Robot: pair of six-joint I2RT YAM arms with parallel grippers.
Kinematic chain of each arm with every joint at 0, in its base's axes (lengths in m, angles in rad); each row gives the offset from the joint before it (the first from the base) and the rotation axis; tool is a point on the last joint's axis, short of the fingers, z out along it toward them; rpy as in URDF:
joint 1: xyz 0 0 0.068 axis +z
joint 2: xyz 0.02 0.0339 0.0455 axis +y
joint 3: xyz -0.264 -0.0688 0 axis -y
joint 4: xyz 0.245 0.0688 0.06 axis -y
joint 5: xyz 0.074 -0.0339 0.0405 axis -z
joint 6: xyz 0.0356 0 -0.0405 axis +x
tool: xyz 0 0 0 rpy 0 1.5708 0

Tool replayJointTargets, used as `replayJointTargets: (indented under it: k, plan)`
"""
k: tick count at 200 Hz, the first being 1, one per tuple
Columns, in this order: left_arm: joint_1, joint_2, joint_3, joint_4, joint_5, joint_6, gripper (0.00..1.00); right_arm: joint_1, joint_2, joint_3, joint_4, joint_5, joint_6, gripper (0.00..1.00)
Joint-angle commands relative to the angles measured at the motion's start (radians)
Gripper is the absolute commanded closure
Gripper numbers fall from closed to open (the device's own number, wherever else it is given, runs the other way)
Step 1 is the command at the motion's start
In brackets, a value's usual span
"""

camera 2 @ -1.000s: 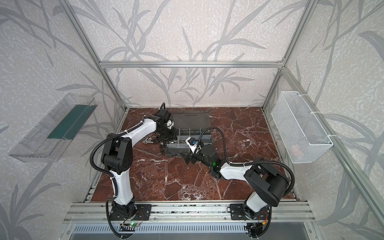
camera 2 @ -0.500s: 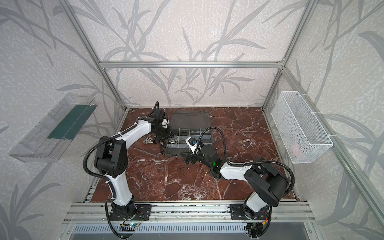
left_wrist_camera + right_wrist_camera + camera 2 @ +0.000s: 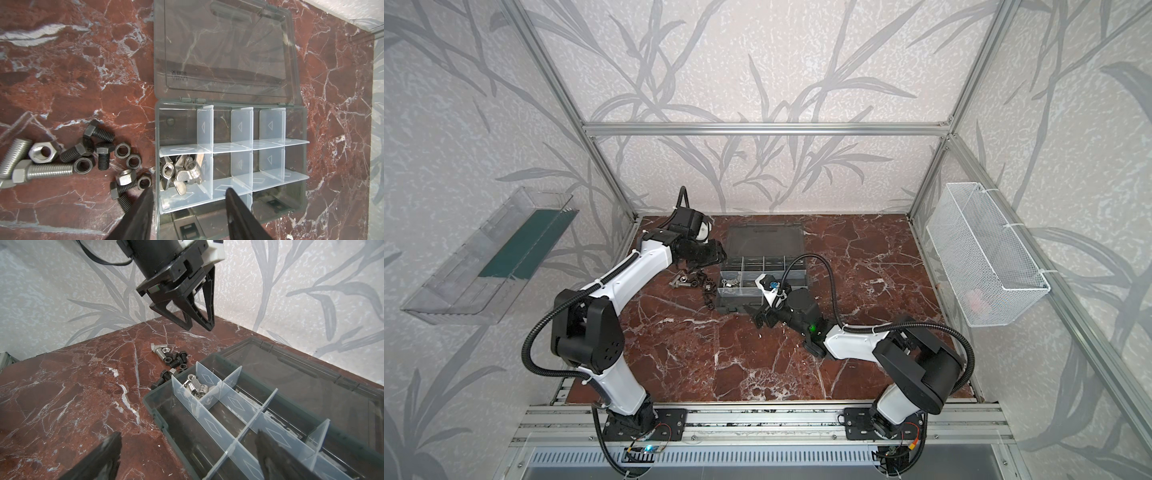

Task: Sort the screws and nuts into containers
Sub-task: 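Raise the open left gripper and move it back over the fastener pile, then lower the left gripper and close it on a silver bolt in the pile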

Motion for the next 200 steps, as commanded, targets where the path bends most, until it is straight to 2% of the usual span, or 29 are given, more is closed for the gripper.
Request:
replayJointTargets:
  k: [1, 15, 60, 72, 93, 103, 141, 200]
  plan:
    - [0.060, -0.057, 0.003, -0.034, 0.043, 0.002, 0.43, 0.006, -0.032, -0.002, 0.020, 0.002, -0.002, 0.01]
    - [0.102, -0.066, -0.007, -0.043, 0.062, 0.011, 0.40, 0.007, -0.036, -0.008, 0.024, 0.002, -0.001, 0.01]
    - [0.194, -0.072, -0.029, -0.102, -0.053, -0.017, 0.35, 0.007, -0.040, -0.011, 0.027, 0.001, 0.003, 0.01]
    - [0.207, -0.057, -0.030, -0.134, -0.107, -0.016, 0.35, 0.007, -0.035, -0.009, 0.031, -0.001, 0.006, 0.01]
    - [0.228, -0.016, -0.019, -0.214, -0.279, -0.021, 0.34, 0.007, -0.029, -0.008, 0.032, -0.004, 0.007, 0.01]
    - [0.249, 0.007, -0.018, -0.236, -0.311, -0.006, 0.34, 0.007, -0.027, -0.008, 0.032, -0.005, 0.009, 0.01]
    - [0.311, 0.098, -0.047, -0.219, -0.309, 0.007, 0.33, 0.007, -0.025, -0.008, 0.035, -0.007, 0.012, 0.01]
    - [0.333, 0.218, -0.029, -0.176, -0.210, 0.008, 0.34, 0.006, -0.033, -0.011, 0.035, -0.001, 0.008, 0.01]
